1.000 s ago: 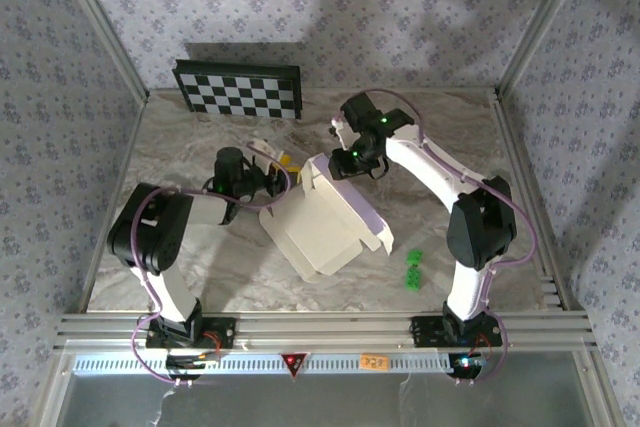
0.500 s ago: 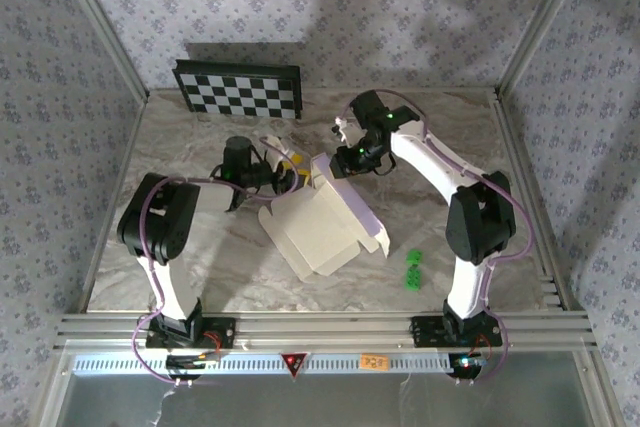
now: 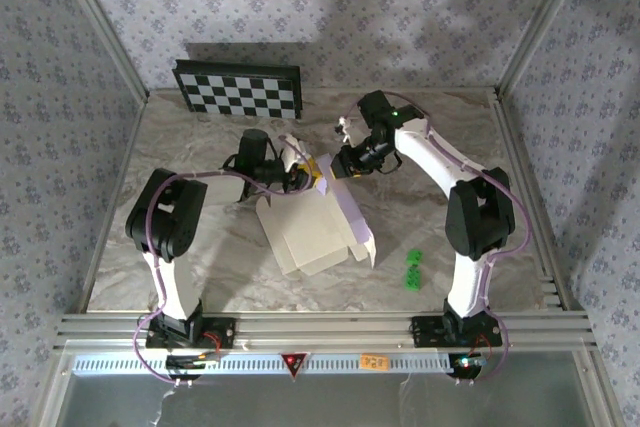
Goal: Fold the paper box
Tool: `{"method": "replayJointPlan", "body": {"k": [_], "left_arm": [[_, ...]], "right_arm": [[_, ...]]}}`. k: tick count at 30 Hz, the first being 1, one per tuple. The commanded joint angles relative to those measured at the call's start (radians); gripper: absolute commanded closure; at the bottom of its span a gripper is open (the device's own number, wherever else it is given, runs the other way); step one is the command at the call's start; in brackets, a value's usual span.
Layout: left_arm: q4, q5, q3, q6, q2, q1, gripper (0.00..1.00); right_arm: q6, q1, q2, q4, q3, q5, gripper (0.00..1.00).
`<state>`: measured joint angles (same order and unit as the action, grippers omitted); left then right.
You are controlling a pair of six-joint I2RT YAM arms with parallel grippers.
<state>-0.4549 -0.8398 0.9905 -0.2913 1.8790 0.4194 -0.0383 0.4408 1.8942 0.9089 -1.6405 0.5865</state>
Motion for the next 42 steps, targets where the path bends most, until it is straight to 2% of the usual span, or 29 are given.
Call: {"method": "replayJointPlan", "body": {"k": [1,7,11,20,24,25,33,42], "left_arm": [[0.009,-0.029,0.022,-0.029,0.021,0.028,0.77],[-0.072,0.028,-0.011,0.013,0.016,0.036,0.92],[-0.105,0.082,-0.047,0.033,-0.011,0.048,0.98],[-0.067,0.362,-0.214,0.053,-0.182,0.127,1.00],[-0.052,0.434,-0.292,0.106,-0.259,0.154,1.00],[-0.070,0.439,-0.308,0.119,-0.265,0.157,1.00],[-0.186,0.441,-0.274,0.143,-0.150,0.158,0.77],[-0.197,0.412,-0.188,0.200,-0.061,0.145,0.74]], "right_arm": [[0.028,-0.001,0.035,0.015,0.001,0.024,0.68],[0.031,-0.007,0.034,0.019,0.002,0.019,0.68],[0.033,-0.006,0.030,0.020,0.005,0.019,0.68],[0.060,0.007,0.027,0.051,0.008,0.048,0.68],[0.084,0.019,0.023,0.069,0.014,0.059,0.68],[0.090,0.021,0.025,0.074,0.016,0.063,0.68],[0.112,0.029,0.046,0.091,0.015,0.059,0.68],[0.114,0.025,0.052,0.094,0.008,0.057,0.68]]}}
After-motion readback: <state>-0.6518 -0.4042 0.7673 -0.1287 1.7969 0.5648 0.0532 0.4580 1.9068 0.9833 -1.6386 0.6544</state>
